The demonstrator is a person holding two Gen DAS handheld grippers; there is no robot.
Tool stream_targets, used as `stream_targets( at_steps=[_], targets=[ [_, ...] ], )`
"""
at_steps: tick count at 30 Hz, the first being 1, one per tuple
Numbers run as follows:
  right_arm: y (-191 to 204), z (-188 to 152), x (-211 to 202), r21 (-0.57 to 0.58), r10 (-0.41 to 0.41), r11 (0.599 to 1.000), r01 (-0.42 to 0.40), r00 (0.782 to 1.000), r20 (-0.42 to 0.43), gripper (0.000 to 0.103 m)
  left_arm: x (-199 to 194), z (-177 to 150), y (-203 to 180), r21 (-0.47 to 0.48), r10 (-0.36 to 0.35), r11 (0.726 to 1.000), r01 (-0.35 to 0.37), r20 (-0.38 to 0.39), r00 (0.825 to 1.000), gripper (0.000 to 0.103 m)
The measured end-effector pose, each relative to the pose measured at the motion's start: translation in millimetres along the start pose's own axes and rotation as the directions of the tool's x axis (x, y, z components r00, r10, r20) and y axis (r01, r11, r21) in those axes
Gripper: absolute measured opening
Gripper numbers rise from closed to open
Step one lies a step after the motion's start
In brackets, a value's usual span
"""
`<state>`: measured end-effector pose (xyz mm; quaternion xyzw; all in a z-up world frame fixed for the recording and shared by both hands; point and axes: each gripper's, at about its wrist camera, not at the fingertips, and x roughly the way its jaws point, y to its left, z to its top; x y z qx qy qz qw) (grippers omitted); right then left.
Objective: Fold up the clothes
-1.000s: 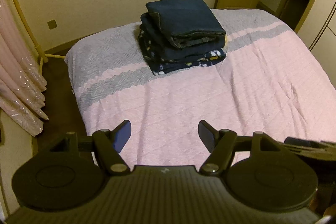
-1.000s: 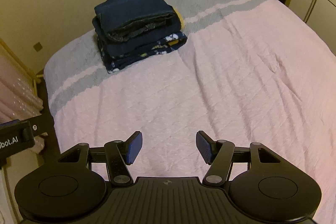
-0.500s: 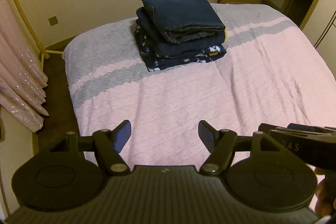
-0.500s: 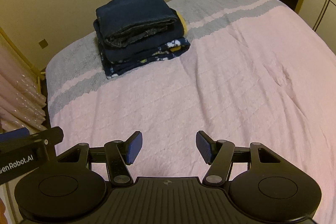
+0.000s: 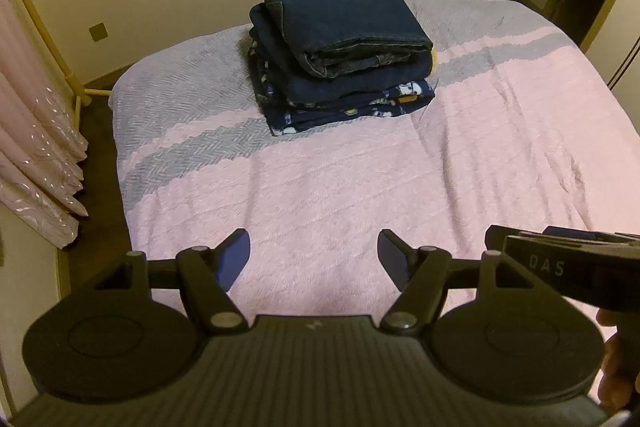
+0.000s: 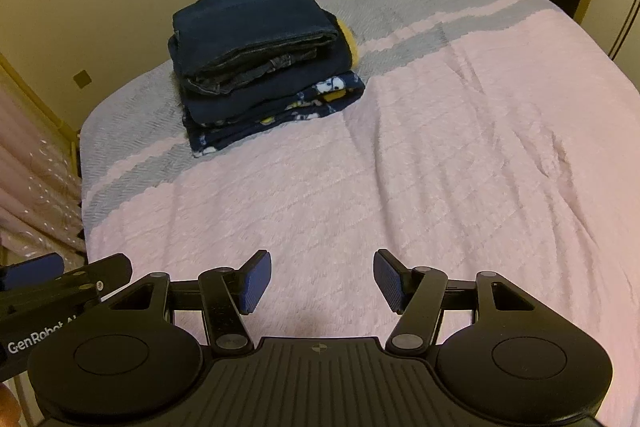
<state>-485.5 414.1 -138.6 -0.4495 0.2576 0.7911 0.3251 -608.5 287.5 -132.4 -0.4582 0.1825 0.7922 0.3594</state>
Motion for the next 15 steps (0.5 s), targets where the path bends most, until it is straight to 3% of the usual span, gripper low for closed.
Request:
stream_targets(
  at_steps=[15],
  targets=[
    [-9, 22, 34, 0.005, -0.002, 1.0, 0.002, 1.0, -0.03, 0.061, 34, 23, -7, -0.004, 0.033, 0.999, -0.033, -0.013, 0.999, 0.067]
  ],
)
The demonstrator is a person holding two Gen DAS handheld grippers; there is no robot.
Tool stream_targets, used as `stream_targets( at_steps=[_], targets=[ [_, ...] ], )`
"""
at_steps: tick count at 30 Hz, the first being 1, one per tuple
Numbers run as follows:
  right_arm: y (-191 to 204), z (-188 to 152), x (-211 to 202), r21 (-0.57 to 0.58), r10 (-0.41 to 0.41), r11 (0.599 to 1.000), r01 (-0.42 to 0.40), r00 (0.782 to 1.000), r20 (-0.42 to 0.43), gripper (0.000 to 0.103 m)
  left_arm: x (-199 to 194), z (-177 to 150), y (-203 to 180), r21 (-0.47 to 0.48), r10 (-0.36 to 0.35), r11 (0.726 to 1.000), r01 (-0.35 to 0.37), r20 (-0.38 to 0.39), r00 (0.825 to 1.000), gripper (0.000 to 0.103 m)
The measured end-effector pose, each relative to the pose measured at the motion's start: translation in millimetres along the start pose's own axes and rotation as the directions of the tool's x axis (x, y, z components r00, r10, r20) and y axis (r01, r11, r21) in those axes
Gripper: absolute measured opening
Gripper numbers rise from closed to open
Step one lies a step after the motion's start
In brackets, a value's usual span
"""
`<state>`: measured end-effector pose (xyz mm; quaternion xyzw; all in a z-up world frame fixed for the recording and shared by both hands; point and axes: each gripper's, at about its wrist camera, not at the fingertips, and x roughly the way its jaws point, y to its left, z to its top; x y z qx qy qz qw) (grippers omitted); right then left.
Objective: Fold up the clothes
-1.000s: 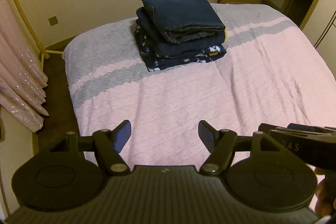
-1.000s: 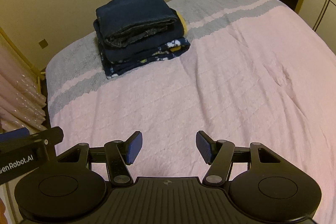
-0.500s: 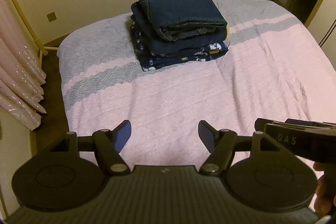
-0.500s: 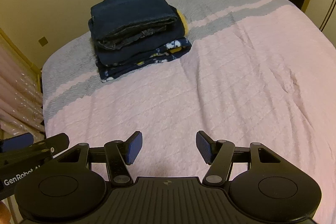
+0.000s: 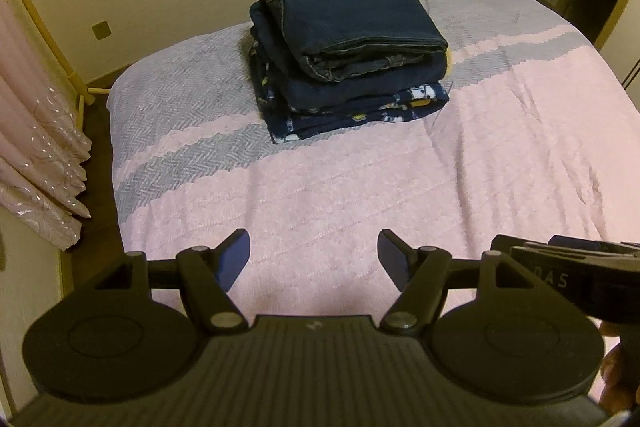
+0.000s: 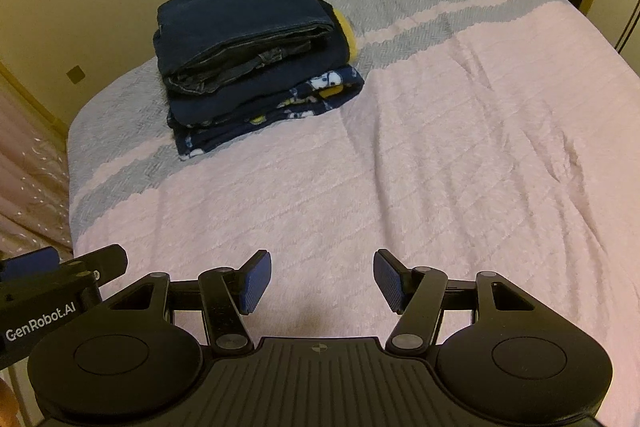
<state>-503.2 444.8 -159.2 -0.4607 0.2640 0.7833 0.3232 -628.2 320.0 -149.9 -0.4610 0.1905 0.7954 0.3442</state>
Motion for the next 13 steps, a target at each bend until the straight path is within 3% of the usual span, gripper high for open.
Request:
stream_targets(
  at_steps=[13],
  targets=[
    [10, 10, 0, 0.018, 0.009, 1.0, -0.01, 0.999, 0.047, 0.061, 4, 14, 4, 0.011, 0.006, 1.0, -0.007, 0.052, 0.999, 0.067]
  ],
)
